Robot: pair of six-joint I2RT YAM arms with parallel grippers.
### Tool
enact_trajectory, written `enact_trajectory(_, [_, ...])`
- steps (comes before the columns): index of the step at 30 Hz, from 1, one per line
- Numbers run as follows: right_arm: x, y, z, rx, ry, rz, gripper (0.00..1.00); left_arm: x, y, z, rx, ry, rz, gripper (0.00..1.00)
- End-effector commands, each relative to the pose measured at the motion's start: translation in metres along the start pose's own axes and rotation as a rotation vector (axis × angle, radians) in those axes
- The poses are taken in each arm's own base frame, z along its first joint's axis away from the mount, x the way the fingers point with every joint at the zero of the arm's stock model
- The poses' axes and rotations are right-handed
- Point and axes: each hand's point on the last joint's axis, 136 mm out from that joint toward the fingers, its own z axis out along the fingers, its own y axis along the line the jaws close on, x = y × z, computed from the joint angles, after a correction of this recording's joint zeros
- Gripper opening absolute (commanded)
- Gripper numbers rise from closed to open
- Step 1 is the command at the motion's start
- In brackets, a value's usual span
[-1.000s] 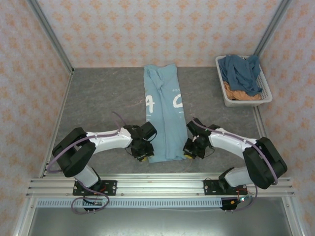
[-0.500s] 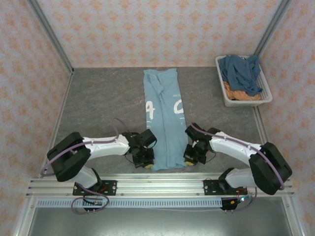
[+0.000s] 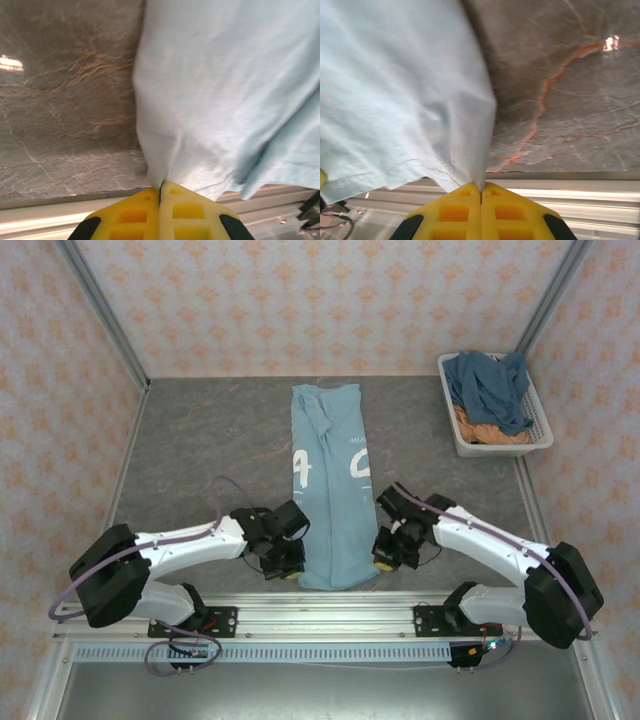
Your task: Fold and stack the t-shirts
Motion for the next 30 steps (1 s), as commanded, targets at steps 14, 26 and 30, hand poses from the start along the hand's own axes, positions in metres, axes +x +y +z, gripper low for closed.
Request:
enact_trajectory(14, [-0.126, 0.072, -0.080, 0.022, -0.322, 0.031, 0.00, -0.147, -0.071, -0.088, 0.200, -0.274, -0.147, 0.00])
enact_trajectory(26, [-0.247, 0.127, -0.084, 0.006, -0.410, 0.017, 0.00, -0.263, -0.086, -0.091, 0.215, -0.339, -0.205, 0.00])
enact_trajectory(30, [-0.272, 0.138, -0.069, -0.018, -0.393, 0.022, 0.00, -0.289, -0.086, -0.076, 0.204, -0.331, -0.226, 0.00])
